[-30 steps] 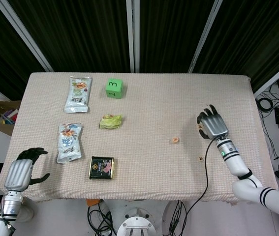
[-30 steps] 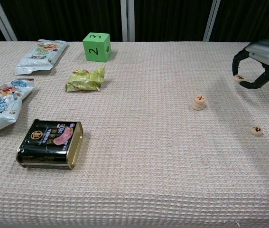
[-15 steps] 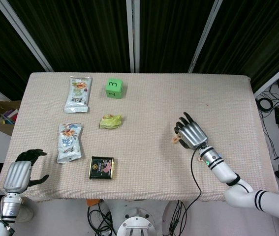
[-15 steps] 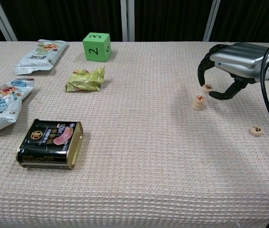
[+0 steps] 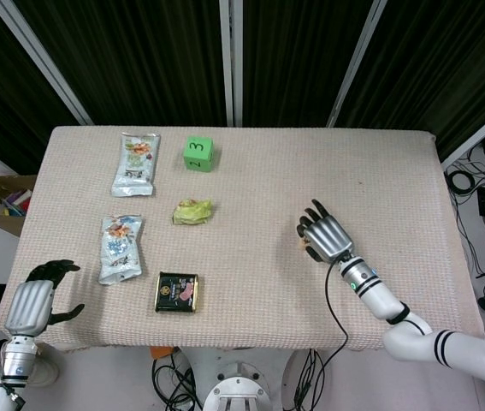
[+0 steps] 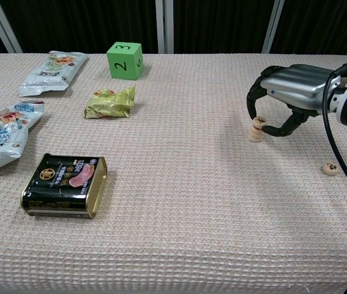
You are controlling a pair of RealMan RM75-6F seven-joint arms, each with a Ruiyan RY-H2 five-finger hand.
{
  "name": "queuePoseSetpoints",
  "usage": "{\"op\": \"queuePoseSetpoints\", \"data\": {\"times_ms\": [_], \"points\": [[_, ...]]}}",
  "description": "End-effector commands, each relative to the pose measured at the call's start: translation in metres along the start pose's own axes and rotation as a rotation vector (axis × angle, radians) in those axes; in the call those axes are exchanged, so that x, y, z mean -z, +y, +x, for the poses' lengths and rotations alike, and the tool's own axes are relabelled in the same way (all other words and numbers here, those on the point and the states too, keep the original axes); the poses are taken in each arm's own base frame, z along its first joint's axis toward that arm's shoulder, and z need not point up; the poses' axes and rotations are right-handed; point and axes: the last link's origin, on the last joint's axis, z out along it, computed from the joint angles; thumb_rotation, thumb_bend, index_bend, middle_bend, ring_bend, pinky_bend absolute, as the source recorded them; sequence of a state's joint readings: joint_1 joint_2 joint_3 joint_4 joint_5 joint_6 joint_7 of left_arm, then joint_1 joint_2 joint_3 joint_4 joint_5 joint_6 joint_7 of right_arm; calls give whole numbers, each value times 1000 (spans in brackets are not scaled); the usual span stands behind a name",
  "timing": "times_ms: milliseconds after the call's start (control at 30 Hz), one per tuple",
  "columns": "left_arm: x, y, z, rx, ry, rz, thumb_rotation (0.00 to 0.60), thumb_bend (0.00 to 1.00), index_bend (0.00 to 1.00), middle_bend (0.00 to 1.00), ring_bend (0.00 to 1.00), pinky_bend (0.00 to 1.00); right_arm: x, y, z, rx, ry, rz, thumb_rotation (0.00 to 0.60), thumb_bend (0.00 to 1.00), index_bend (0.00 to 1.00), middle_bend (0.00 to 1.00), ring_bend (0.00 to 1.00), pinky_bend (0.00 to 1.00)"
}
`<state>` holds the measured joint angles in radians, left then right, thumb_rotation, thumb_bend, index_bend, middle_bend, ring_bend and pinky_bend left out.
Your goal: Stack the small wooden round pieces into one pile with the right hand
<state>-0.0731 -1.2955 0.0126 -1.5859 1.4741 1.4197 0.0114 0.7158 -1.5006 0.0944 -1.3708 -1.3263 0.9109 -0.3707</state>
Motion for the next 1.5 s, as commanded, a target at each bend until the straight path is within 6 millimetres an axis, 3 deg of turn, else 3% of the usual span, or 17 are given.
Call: {"op": "queuePoseSetpoints", "data": {"times_ms": [33, 533, 1033, 1133, 1267, 1500], "points": [[0, 0, 0, 0, -1, -1, 600, 146, 296, 211, 156, 192, 1, 0, -1, 1, -2, 0, 600, 362, 468, 301, 117, 69], [1, -1, -1, 3, -5, 2, 600, 146, 296, 211, 156, 192, -2, -1, -4, 22, -7, 3, 600, 347, 437, 298, 117, 69], [0, -1, 0, 3, -6, 1, 600, 146, 296, 211, 156, 192, 5, 1, 1, 9, 28, -8, 600, 256, 378, 291, 117, 69], [1, -2, 0, 7, -2, 4, 600, 146, 296, 211, 156, 192, 23, 9, 6, -19, 74, -34, 600, 254, 370, 289, 116, 67], [1, -3, -1, 8, -5, 4, 600, 146, 296, 211, 156, 192, 67, 28, 7, -65, 120, -100, 600, 255, 369, 289, 110, 64], [-3, 3, 1, 3, 1, -27, 600, 146, 296, 211, 156, 192, 130, 42, -19, -83, 44, -167, 600, 255, 367, 311, 110, 90]]}}
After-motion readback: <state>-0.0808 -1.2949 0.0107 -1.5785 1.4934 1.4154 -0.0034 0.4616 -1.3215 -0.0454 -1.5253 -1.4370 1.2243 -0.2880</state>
